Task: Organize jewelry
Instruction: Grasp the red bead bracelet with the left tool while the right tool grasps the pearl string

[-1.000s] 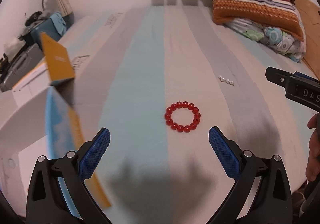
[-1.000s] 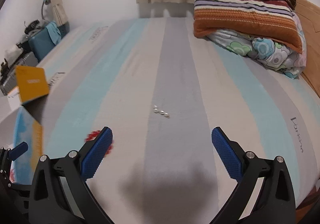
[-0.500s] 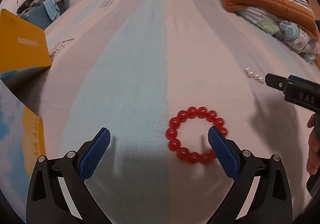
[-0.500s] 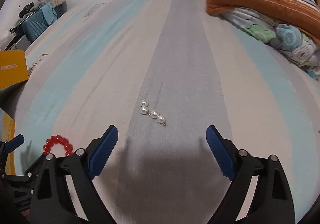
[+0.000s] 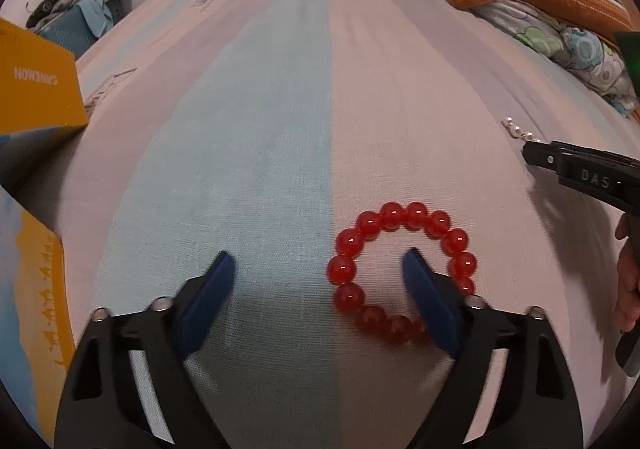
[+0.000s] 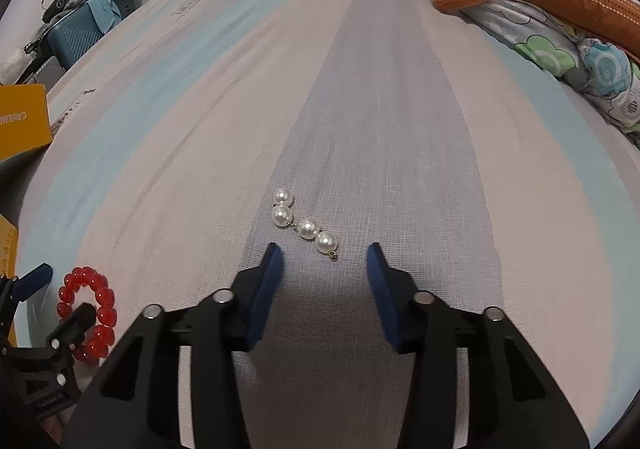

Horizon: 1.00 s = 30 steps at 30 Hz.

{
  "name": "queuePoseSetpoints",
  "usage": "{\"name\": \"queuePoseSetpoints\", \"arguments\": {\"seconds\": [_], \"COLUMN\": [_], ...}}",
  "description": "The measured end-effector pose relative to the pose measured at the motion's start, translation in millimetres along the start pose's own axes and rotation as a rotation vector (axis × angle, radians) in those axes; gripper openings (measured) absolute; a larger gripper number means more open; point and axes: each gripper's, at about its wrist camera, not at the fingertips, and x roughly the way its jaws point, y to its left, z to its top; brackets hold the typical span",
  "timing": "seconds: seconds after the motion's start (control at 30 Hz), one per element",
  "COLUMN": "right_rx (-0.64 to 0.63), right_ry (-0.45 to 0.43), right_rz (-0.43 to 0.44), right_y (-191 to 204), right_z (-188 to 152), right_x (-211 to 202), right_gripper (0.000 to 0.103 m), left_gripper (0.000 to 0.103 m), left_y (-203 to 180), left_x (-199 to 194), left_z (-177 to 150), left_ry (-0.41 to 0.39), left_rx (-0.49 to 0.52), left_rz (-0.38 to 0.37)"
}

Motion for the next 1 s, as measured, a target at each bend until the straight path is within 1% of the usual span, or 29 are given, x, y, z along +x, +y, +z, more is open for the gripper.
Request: {"name": "queuePoseSetpoints", "arguments": {"seconds": [0.1,0.13,0.17,0.2,0.23,0.27,0.3,0.33,0.37,0.43,0.63,1.0], "right_rx": [0.000,-0.005,-0.011,-0.014,-0.015,-0.013,-0.011,-0.010,-0.009,-0.010,-0.004,-0.002], "right_ry": [0.004,0.004,0.005,0.005,0.005,0.006,0.007,0.006,0.007,0.007,-0.016,-0.076], "right_rz": [0.003,0.004,0.004,0.003,0.004,0.007,0.009,0.011,0.015,0.015,0.026,0.047], "right_y": [0.1,0.9,2.1,2.6,2.9,2.7,2.4,2.5,2.1,3.0,5.4,8.6], "right_z": [-1.5,-1.8,-2.0,-2.4,-2.6,-2.9,-3.2,-3.4,-2.9,-3.0,0.1,7.7], "right_x": [0.3,0.1,-0.2,-0.4,-0.5,-0.7,-1.2,-1.8,-1.7,-2.8,-13.7,-40.9], "right_gripper": [0.027,0.021,0.018,0.018,0.015,0.013,0.012,0.009,0.006,0.003,0.003,0.003], "left_gripper": [0.063,0.056,0.049,0.045,0.036,0.029,0.026,0.015,0.015,0.015,0.015,0.013], "left_y": [-1.2,-0.4,-0.4,1.1,2.6,3.0,3.7,4.1,4.9,7.3,10.7,12.4], "left_x": [-1.2,-2.0,-2.5,-3.2,-3.7,-4.0,-4.2,-4.5,-4.9,-5.6,-10.2,-27.6], "left_z": [0.4,0.7,1.1,1.8,2.4,2.4,2.9,3.4,3.8,4.4,7.1,12.5], "left_ry": [0.002,0.004,0.006,0.010,0.013,0.016,0.021,0.023,0.026,0.028,0.030,0.000], "left_rx": [0.004,0.000,-0.002,-0.007,-0.012,-0.015,-0.018,-0.020,-0.025,-0.037,-0.053,-0.058], "left_rz": [-0.012,-0.015,-0.017,-0.021,-0.025,-0.031,-0.039,-0.044,-0.046,-0.056,-0.068,-0.075]}}
